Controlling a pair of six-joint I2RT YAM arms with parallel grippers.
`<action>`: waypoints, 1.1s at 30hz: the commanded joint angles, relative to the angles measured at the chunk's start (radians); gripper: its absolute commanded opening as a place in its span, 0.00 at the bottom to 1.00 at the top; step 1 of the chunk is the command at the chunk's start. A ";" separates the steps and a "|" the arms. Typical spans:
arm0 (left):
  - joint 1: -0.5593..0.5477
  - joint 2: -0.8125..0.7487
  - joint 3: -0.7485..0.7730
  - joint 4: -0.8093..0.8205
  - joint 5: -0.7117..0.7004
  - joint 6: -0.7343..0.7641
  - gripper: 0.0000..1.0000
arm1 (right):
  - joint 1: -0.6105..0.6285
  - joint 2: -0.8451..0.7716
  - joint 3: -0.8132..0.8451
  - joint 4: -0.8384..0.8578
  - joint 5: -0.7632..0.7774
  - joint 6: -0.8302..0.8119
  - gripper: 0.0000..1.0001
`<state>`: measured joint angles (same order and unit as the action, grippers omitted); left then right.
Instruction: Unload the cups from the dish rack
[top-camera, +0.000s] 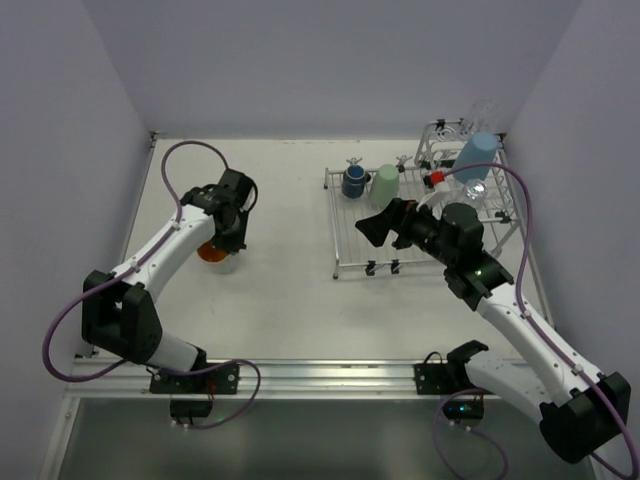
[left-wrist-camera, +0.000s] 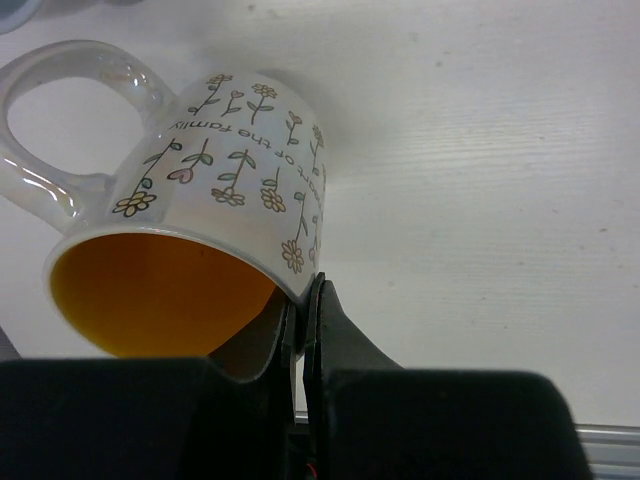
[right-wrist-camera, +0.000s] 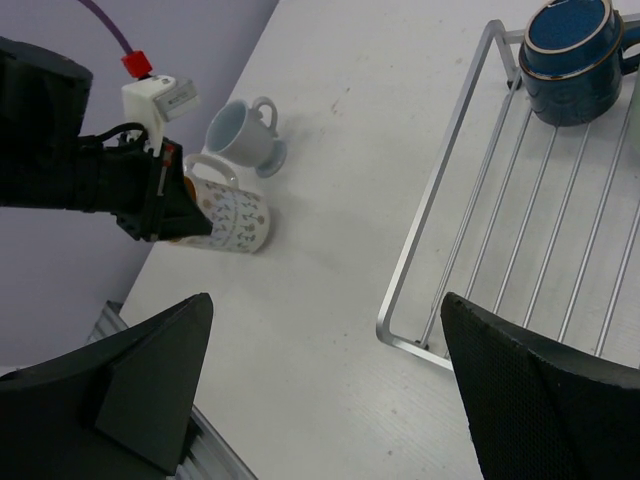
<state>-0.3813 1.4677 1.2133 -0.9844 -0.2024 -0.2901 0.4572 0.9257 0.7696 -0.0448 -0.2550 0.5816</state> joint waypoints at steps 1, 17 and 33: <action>0.032 0.014 -0.015 0.033 -0.061 0.055 0.00 | 0.011 -0.016 -0.003 0.019 -0.044 -0.019 0.99; 0.039 0.072 0.008 0.018 -0.126 0.043 0.43 | 0.024 0.005 -0.004 0.026 -0.030 -0.026 0.99; 0.036 -0.191 0.156 0.185 -0.068 0.057 1.00 | 0.075 0.160 0.106 -0.052 0.167 -0.078 0.99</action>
<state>-0.3435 1.3842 1.2938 -0.9241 -0.3206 -0.2447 0.5133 1.0500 0.7929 -0.0757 -0.2024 0.5415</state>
